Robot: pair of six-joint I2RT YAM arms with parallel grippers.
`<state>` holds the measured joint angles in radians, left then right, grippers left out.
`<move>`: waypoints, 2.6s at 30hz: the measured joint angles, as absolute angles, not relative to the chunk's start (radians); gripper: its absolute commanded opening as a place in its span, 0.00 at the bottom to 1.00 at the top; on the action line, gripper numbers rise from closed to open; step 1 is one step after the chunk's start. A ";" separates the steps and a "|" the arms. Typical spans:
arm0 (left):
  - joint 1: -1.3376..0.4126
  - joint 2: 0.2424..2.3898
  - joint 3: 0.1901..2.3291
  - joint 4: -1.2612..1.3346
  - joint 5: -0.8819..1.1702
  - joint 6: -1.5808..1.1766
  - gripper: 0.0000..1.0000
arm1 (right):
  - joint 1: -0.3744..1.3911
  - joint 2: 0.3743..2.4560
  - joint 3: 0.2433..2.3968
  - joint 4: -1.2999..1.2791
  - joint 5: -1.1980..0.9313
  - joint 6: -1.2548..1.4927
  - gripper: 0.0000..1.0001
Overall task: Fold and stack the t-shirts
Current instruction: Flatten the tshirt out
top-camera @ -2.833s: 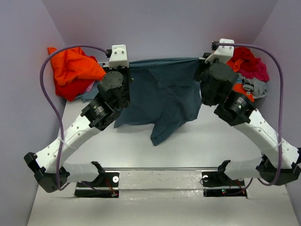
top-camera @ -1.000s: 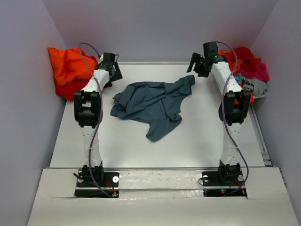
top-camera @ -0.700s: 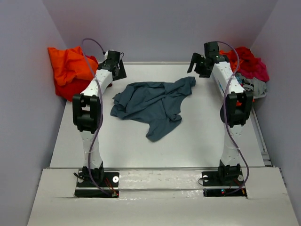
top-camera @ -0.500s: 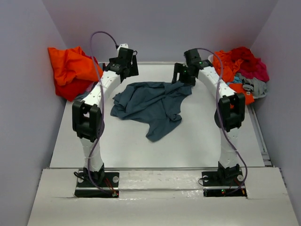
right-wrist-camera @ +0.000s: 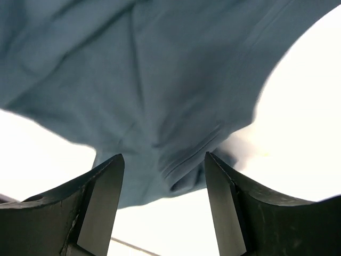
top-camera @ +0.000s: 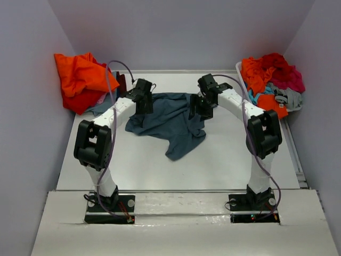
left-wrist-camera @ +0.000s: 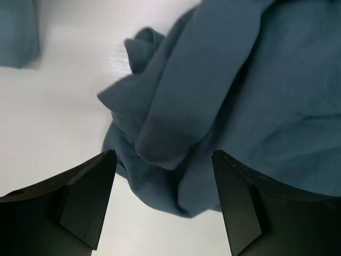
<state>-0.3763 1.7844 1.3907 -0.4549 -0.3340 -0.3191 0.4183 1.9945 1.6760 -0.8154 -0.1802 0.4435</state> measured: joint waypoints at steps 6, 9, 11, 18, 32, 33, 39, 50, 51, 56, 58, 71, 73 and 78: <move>-0.450 1.752 1.316 -0.446 -0.322 -0.345 0.82 | 0.543 1.977 1.633 -0.816 -0.202 0.460 0.64; -0.470 1.743 1.289 -0.442 -0.314 -0.356 0.81 | 0.597 1.977 1.623 -0.815 -0.216 0.466 0.64; -0.471 1.737 1.270 -0.441 -0.314 -0.363 0.81 | 0.610 1.977 1.606 -0.815 -0.228 0.469 0.64; -0.476 1.724 1.214 -0.434 -0.302 -0.380 0.81 | 0.611 1.977 1.573 -0.822 -0.245 0.476 0.63; -0.476 1.722 1.132 -0.419 -0.288 -0.415 0.81 | 0.709 2.010 1.560 -0.823 -0.291 0.490 0.62; -0.476 1.722 1.129 -0.418 -0.289 -0.417 0.81 | 0.717 2.017 1.560 -0.825 -0.294 0.491 0.62; -0.476 1.722 1.121 -0.415 -0.297 -0.426 0.81 | 0.741 2.039 1.562 -0.829 -0.305 0.491 0.60; -0.476 1.719 1.121 -0.408 -0.375 -0.443 0.78 | 0.748 2.088 1.565 -0.830 -0.315 0.493 0.29; -0.476 1.719 1.121 -0.409 -0.379 -0.443 0.72 | 0.749 2.088 1.568 -0.830 -0.316 0.490 0.23; -0.476 1.720 1.121 -0.405 -0.387 -0.447 0.40 | 0.754 2.088 1.574 -0.831 -0.318 0.490 0.16; -0.476 1.724 1.121 -0.399 -0.389 -0.443 0.30 | 0.754 2.088 1.574 -0.832 -0.318 0.490 0.16; -0.476 1.791 1.122 -0.379 -0.374 -0.431 0.06 | 0.754 2.021 1.505 -0.853 -0.296 0.492 0.11; -0.477 1.791 1.128 -0.383 -0.373 -0.427 0.06 | 0.754 1.982 1.474 -0.863 -0.283 0.495 0.10; -0.485 1.790 1.158 -0.410 -0.369 -0.420 0.06 | 0.754 1.838 1.398 -0.894 -0.239 0.519 0.10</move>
